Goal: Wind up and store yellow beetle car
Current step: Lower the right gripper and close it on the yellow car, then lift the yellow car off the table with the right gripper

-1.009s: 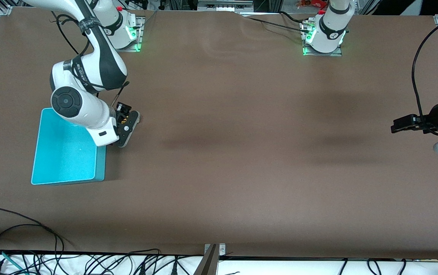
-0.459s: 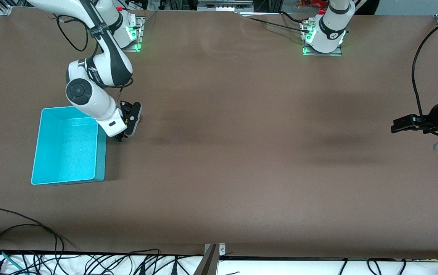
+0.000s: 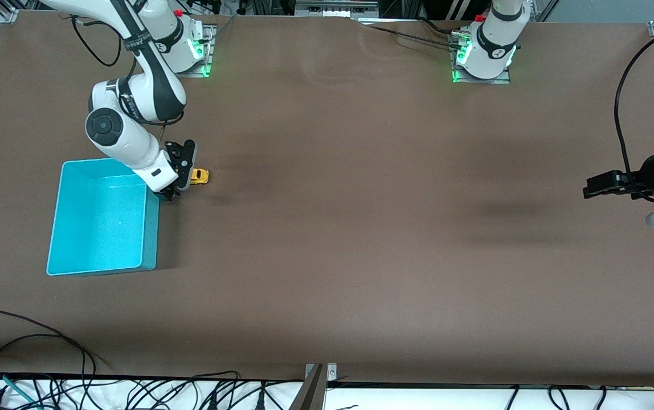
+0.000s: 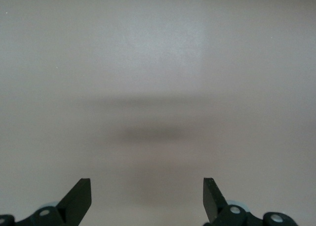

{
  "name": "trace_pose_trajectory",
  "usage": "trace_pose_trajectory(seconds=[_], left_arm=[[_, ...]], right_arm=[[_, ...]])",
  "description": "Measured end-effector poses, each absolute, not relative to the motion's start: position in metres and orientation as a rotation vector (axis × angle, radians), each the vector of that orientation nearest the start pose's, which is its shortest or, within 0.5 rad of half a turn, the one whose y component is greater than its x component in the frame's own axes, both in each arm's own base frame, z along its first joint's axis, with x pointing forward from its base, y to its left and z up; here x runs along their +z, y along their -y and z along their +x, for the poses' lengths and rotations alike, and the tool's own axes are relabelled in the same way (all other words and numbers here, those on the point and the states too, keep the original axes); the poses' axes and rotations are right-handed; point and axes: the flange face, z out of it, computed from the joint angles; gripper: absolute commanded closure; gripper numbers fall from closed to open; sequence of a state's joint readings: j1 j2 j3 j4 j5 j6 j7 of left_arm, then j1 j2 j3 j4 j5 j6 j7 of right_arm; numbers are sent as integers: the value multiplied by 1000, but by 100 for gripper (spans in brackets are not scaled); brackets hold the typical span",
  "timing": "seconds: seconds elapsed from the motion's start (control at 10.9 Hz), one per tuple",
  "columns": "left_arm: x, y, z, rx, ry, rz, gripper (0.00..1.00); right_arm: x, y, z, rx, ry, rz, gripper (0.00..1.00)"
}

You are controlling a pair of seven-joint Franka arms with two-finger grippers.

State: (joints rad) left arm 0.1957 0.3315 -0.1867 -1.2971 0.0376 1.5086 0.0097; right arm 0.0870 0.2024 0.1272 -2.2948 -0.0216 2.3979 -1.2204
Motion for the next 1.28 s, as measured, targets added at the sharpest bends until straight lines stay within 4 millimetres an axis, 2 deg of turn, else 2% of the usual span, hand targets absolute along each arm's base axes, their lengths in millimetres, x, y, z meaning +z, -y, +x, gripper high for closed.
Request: trace_pose_trajectory(seconds=[0.18, 0.46, 0.73, 0.92, 1.19, 1.28], left_arm=[[551, -29, 642, 181, 9, -3161, 0], [551, -29, 642, 181, 8, -3161, 0], [551, -28, 642, 181, 6, -3161, 0], [551, -28, 642, 181, 5, -3161, 0], [551, -28, 642, 181, 4, -3161, 0], [551, -28, 642, 181, 4, -3161, 0]], right_arm=[[239, -103, 498, 141, 2037, -2298, 0], [212, -102, 485, 161, 2029, -2285, 0], [198, -102, 471, 159, 2034, -2278, 0], [192, -109, 464, 137, 2057, -2263, 0], [184, -114, 464, 91, 2077, -2260, 0], [184, -114, 465, 79, 2083, -2260, 14]])
